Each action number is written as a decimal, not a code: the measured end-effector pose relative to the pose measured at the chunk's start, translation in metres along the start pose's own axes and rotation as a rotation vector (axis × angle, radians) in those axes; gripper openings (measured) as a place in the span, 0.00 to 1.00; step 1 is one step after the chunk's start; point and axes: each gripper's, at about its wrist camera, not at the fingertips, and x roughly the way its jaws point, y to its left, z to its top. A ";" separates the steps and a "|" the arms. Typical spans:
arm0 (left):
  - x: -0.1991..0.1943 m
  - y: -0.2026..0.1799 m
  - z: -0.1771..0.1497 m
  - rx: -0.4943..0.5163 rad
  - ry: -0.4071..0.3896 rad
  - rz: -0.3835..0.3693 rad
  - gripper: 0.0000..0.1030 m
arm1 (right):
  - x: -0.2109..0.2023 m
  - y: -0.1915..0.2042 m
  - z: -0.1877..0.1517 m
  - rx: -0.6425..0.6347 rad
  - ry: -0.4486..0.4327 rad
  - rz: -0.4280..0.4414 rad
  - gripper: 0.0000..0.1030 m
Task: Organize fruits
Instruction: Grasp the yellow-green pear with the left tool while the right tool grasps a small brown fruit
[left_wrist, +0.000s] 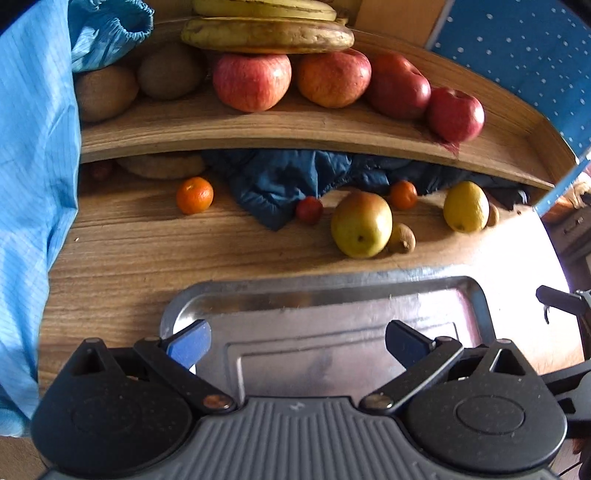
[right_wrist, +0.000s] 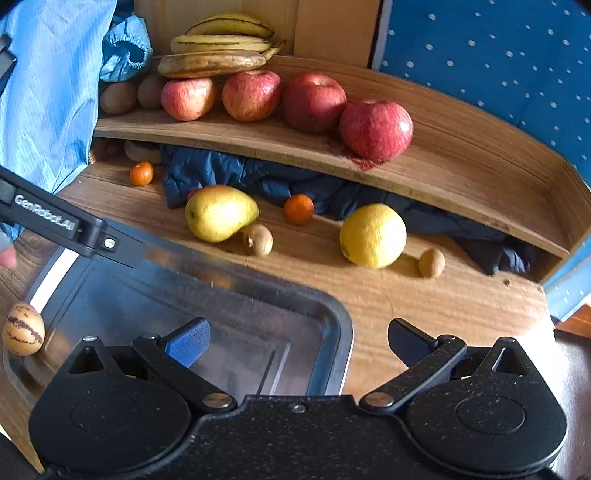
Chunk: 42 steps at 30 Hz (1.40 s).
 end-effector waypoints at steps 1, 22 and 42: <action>0.003 -0.002 0.002 -0.005 -0.004 0.000 1.00 | 0.002 -0.001 0.002 -0.009 -0.004 0.005 0.99; 0.056 -0.051 0.050 -0.069 -0.031 0.008 0.99 | 0.049 0.005 0.031 -0.116 -0.073 0.122 0.84; 0.066 -0.043 0.057 -0.163 -0.012 -0.011 0.78 | 0.072 0.004 0.044 -0.123 -0.048 0.178 0.56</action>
